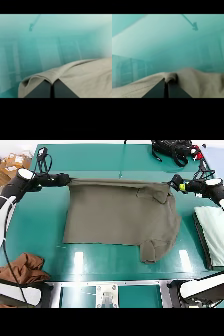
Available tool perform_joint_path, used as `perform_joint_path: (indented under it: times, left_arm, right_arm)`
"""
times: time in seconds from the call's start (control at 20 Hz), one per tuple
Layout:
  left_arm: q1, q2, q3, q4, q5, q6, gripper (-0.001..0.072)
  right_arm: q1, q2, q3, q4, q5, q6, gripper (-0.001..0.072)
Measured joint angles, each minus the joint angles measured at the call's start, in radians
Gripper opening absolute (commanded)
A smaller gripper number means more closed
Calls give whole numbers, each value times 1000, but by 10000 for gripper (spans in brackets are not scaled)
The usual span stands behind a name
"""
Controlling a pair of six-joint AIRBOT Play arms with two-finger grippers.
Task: Fold the shirts.
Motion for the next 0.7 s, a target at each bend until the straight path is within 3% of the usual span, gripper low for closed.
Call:
perform_joint_path:
  times: [0.4, 0.7]
  left_arm:
    - [0, -28, -2, 163, -197, -55, 21]
    - [-1, -82, -3, 220, -341, -122, 22]
  right_arm:
    - [-34, -35, 30, -266, 274, 93, 14]
    - [-18, -37, 5, -356, 338, 116, 16]
